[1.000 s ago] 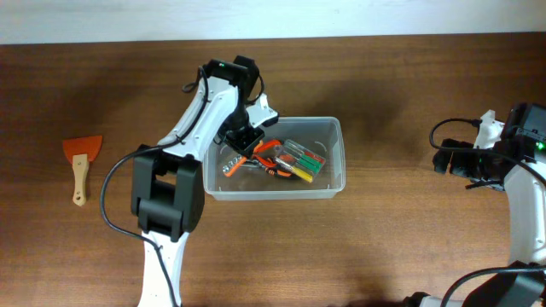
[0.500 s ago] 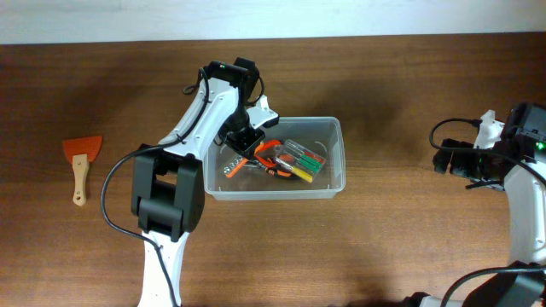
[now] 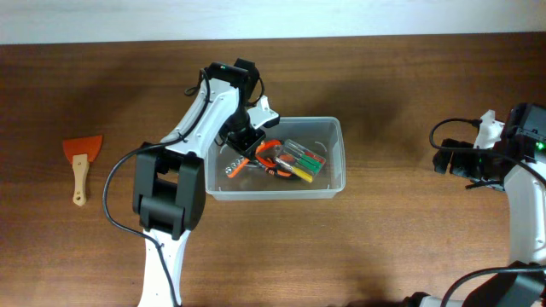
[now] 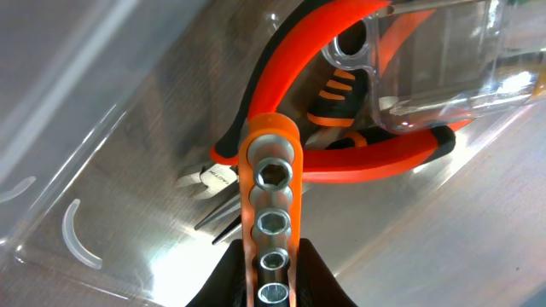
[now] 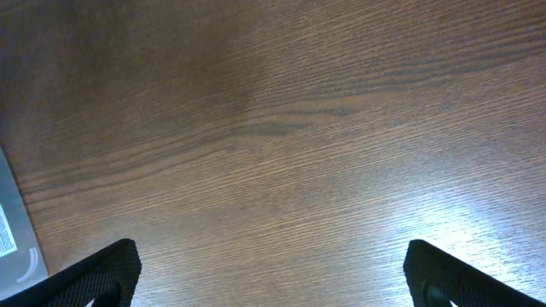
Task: Pack container
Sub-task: 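Lower the bit holder into the container and open the left gripper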
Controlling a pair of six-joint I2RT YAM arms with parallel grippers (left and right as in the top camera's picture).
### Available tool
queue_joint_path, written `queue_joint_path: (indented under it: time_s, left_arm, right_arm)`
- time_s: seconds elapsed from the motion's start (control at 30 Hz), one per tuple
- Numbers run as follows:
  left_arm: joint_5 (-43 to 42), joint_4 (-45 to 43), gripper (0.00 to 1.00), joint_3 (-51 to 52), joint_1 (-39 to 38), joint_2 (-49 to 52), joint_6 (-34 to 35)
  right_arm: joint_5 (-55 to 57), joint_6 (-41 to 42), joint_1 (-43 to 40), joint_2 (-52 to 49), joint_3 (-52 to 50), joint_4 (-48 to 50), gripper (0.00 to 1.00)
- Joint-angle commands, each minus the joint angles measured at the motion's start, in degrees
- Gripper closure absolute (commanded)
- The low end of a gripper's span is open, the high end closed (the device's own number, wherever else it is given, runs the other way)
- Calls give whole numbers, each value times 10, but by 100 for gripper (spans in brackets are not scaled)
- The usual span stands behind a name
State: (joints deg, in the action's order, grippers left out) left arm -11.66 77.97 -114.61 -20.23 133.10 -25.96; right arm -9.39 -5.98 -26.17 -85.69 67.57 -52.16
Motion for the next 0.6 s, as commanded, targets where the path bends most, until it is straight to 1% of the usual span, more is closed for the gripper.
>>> queue_joint_path:
  time_s: [0.0,0.03,0.07,0.33,0.47,0.57]
  left_arm:
    - [-10,2,89,2,-1,10,-7]
    - [-10,2,84,2,-1,10,-7]
    - [-10,2,82,2,-1,10,-7]
    - [-10,3,80,2,-1,10,-7]
    - [-10,3,70,2,-1,10,-7]
    - [-10,5,69,2,-1,10,-7]
  right_arm:
    - [-5,5,-2,0,-1,2,1]
    - [-5,5,-2,0,-1,2,1]
    - [-5,5,-2,0,-1,2,1]
    - [-5,5,-2,0,-1,2,1]
    - [-5,5,-2,0,-1,2,1]
    - [-5,5,-2,0,-1,2,1]
